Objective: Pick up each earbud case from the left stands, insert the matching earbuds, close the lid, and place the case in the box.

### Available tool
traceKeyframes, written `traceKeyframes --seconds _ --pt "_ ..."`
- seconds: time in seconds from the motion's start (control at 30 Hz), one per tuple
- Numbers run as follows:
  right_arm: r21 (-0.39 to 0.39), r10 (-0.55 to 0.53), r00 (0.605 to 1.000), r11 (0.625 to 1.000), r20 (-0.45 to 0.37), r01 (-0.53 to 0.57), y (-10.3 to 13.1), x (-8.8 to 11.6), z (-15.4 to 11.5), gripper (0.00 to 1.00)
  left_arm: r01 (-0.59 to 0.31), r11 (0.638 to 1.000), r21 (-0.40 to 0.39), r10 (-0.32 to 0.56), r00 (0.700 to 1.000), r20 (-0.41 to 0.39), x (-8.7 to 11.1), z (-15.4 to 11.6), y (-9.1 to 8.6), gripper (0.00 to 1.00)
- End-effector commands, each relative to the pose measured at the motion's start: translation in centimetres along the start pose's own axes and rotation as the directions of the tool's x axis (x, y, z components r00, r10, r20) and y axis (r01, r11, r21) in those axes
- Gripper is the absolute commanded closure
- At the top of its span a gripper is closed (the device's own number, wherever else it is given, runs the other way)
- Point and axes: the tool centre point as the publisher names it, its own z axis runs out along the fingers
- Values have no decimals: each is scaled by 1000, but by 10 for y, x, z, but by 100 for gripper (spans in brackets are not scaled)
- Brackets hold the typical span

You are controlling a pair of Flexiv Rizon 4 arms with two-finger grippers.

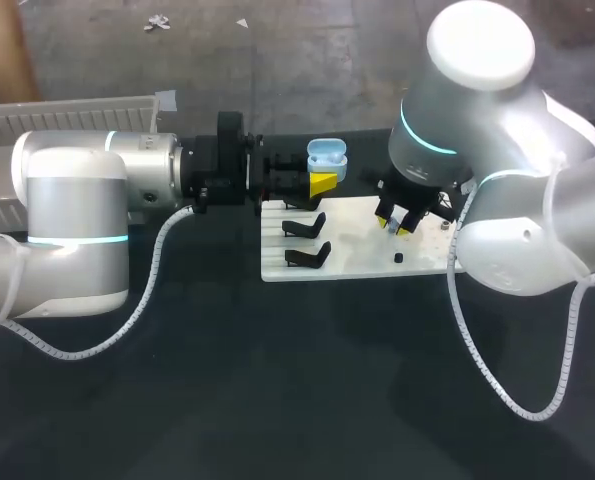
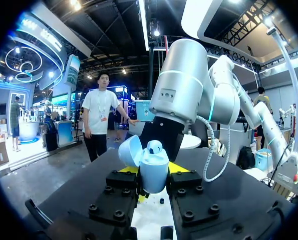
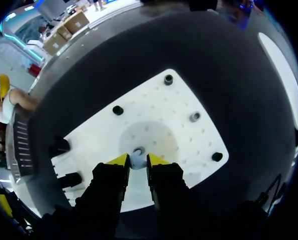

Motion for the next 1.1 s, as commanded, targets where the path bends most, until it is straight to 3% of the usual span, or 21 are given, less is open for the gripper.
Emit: traceKeyframes --seconds 0.03,0.1,0.37,0.77,1.1 --pt "4 -1 1000 1000 0 1 1 0 1 88 -2 1000 -4 2 1000 3 1 0 -1 100" --pt "4 -2 1000 1000 -1 2 2 0 1 100 -2 1000 -4 2 1000 3 1 0 -1 100" --pt "6 -5 1000 1000 -7 5 1 1 0 100 -2 1000 -4 2 1000 3 1 0 -1 100" --pt "-16 3 1000 1000 -8 -3 -4 4 -24 100 -2 1000 -4 2 1000 3 1 0 -1 100" --pt "-65 -34 996 997 -77 29 -11 15 -51 100 -2 1000 -4 2 1000 3 1 0 -1 100"
